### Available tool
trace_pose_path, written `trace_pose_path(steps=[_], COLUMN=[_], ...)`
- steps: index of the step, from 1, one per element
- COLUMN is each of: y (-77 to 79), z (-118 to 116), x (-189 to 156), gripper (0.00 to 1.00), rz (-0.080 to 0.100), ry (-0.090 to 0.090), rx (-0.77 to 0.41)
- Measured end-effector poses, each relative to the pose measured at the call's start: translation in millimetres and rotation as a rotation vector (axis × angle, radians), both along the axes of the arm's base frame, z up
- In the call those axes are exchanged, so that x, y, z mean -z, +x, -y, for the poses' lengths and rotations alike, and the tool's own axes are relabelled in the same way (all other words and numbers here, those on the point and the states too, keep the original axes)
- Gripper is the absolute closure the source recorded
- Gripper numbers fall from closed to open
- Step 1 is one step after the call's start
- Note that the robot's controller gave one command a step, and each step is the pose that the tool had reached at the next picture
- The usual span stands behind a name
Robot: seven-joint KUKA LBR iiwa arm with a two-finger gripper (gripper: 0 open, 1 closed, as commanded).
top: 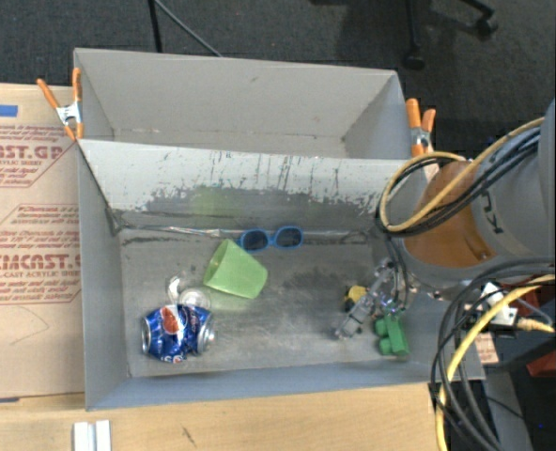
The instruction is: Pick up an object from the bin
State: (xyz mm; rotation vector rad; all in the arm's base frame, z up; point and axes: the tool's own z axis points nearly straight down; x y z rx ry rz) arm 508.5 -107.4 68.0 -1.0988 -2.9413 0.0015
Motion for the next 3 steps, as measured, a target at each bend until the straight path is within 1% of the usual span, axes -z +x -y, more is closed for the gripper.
trace_pose_path(steps=[1,2,3], y=[0.9,1.6,3.6], z=[0.4,-0.4,-0.6], x=[-1.5,-35.9,-106.4], gripper=[1.00,1.00,1.00], rz=[0.002,0.005,0.009], ry=[-0.001,0.000,-0.001], rx=[0.000,-0.002,-0.004])
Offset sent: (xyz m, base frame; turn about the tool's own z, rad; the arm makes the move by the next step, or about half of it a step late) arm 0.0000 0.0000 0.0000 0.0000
